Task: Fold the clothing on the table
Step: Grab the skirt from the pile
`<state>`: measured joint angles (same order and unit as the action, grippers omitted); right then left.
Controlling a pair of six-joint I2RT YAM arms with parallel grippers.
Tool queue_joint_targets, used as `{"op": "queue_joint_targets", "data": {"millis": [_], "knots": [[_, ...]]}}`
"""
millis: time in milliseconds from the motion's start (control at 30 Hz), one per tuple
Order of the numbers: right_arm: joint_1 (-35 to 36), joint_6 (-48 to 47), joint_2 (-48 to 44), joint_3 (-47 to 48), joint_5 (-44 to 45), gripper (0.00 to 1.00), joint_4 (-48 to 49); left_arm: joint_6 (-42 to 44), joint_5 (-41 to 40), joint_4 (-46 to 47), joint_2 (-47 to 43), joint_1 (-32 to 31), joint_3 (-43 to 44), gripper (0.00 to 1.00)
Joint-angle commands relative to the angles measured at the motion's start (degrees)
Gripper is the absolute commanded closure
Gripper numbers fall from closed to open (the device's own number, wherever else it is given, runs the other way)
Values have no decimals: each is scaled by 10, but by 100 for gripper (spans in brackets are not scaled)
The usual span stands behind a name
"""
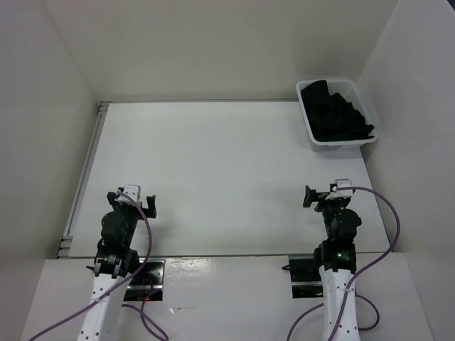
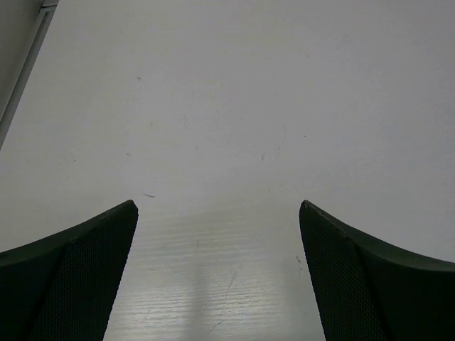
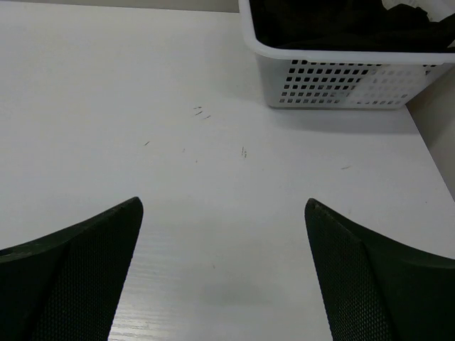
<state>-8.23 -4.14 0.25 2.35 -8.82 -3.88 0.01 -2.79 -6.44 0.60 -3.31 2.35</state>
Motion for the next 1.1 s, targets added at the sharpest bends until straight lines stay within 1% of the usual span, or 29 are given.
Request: {"op": "queue_joint_targets", "data": {"millis": [0, 567, 633, 700, 800, 833, 900, 933, 967, 1000, 1033, 1067], "knots": [[4, -5, -45, -26, 3, 2, 9, 4, -6, 13, -74, -3, -23, 0], [4, -5, -45, -26, -2, 2, 9, 4, -6, 13, -74, -3, -23, 0], [4, -5, -45, -14, -2, 2, 15, 4, -6, 13, -74, -3, -23, 0], [-2, -14, -45, 22, -8, 2, 23, 4, -6, 13, -74, -3, -23, 0], [-2, 34, -45, 85, 27, 2, 61, 4, -6, 13, -74, -3, -23, 0], [-2, 34, -25, 105, 32, 2, 61, 4, -6, 13, -74, -3, -23, 0], [-2, 40, 22, 178, 51, 2, 49, 4, -6, 13, -74, -3, -23, 0], [-2, 60, 57, 212, 64, 2, 34, 4, -6, 13, -74, -3, -23, 0], [-2, 70, 145, 289, 73, 2, -15, 4, -6, 13, -74, -3, -23, 0], [-2, 77, 194, 336, 80, 2, -48, 17, 8, 13, -74, -3, -14, 0], [-2, 91, 244, 429, 80, 2, -82, 33, 48, 19, -74, -3, -5, 0], [-2, 92, 338, 475, 80, 2, -116, 45, 60, 26, -74, -3, 2, 0]]}}
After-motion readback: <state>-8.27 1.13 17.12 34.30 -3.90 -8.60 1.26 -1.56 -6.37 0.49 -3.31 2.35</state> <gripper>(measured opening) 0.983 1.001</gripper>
